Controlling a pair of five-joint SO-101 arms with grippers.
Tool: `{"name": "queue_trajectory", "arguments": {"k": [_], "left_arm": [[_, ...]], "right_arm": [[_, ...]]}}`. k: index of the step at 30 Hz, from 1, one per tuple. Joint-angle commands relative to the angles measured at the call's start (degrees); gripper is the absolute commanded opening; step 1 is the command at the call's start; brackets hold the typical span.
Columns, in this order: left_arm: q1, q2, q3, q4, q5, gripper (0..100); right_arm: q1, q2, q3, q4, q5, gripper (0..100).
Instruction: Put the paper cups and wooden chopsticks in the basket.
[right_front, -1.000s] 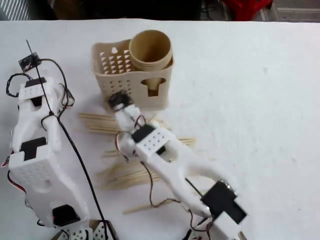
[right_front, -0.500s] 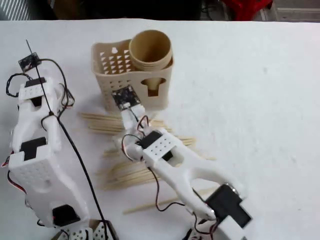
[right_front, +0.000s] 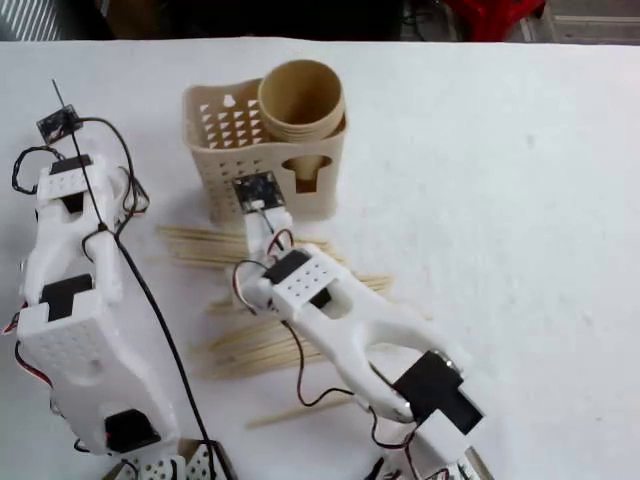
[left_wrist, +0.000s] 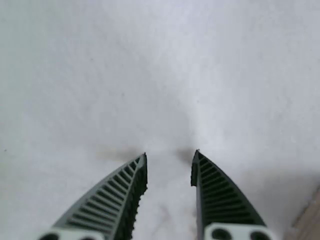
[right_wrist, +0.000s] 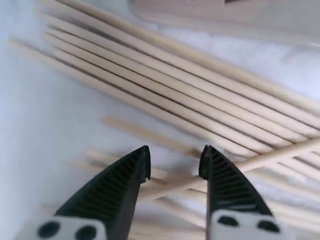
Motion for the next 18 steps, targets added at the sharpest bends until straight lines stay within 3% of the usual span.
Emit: {"name": "queue_trajectory", "arguments": {"k": [1,3,9,14,18], "left_arm": [[1.1,-0.22,-0.88,-0.88,-0.7,16],[1.1,-0.22,-0.88,-0.88,-0.7,16],[1.1,-0.22,-0.88,-0.88,-0.7,16],[1.1,-0.22,-0.88,-0.88,-0.7,16],[1.1,-0.22,-0.88,-0.88,-0.7,16]], "right_arm": [[2.33,-7.52,-0.44,4.88,0.79,17.3],[4.0,-12.09,-0.44,8.57,7.3,17.3],[7.08,-22.37,-0.26,14.46,36.57,17.3],[5.49,-19.47,-0.18,18.77,69.01,17.6],[3.74,-13.93,-0.35,17.8,78.95,17.6]]}}
